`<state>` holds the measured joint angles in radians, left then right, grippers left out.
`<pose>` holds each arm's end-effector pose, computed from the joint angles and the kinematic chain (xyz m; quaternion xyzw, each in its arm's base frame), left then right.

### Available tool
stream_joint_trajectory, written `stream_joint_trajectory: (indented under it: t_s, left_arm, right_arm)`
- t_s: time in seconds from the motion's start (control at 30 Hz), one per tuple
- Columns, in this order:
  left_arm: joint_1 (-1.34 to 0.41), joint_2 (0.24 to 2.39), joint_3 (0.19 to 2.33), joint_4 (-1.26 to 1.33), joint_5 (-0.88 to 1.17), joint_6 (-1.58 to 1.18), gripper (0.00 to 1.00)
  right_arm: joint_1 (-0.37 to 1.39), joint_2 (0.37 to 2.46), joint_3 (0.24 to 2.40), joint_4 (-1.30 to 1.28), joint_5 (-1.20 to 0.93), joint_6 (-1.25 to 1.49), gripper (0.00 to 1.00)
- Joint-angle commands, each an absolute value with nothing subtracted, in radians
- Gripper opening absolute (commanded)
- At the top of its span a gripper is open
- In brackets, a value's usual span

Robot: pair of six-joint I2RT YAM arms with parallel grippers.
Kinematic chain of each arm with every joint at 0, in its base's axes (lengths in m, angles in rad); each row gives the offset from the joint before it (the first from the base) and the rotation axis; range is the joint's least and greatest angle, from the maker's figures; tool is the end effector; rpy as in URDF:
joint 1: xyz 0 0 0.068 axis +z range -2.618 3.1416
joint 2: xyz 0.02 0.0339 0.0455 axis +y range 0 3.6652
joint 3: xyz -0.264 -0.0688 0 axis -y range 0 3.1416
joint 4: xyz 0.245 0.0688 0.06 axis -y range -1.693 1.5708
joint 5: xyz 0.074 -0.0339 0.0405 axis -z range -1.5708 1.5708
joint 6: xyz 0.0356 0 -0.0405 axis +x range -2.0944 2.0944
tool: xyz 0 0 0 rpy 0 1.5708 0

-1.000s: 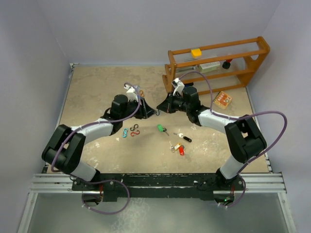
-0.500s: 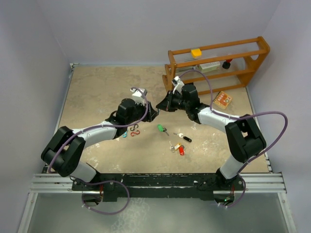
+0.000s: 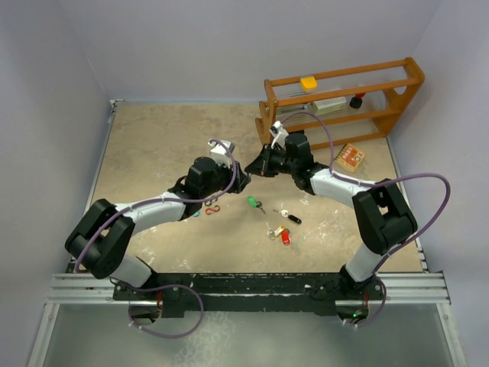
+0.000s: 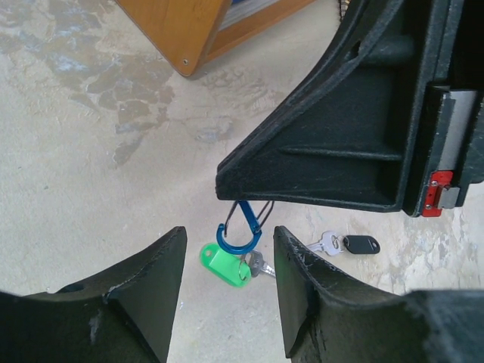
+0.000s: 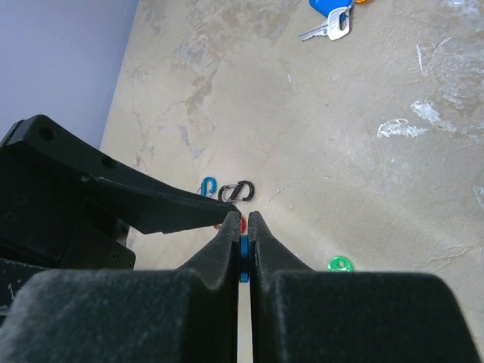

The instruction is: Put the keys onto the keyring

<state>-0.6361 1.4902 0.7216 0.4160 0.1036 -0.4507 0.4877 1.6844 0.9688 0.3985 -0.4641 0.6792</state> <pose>0.2546 -0.1926 0.2117 0.1053 0.8128 -0.3318 0.4671 0.3236 0.1897 0.2273 -0.0589 0.7975 0.4699 0.3738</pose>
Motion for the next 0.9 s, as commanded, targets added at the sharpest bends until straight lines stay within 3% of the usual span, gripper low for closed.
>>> stream_joint_trajectory:
  t_s: [0.0, 0.63, 0.87]
  left_arm:
    - [-0.653, 1.493, 0.768, 0.475, 0.101, -0.426, 0.47]
    - [-0.669, 1.525, 0.779, 0.517, 0.085, -0.429, 0.42]
    - [-0.675, 1.525, 0.779, 0.521, 0.082, -0.429, 0.33]
  right_arm:
    - [0.483, 1.683, 1.010, 0.420, -0.492, 0.687, 0.00]
    - [0.483, 1.681, 1.004, 0.424, -0.517, 0.689, 0.00]
    - [0.483, 1.681, 1.000, 0.426, -0.514, 0.690, 0.00]
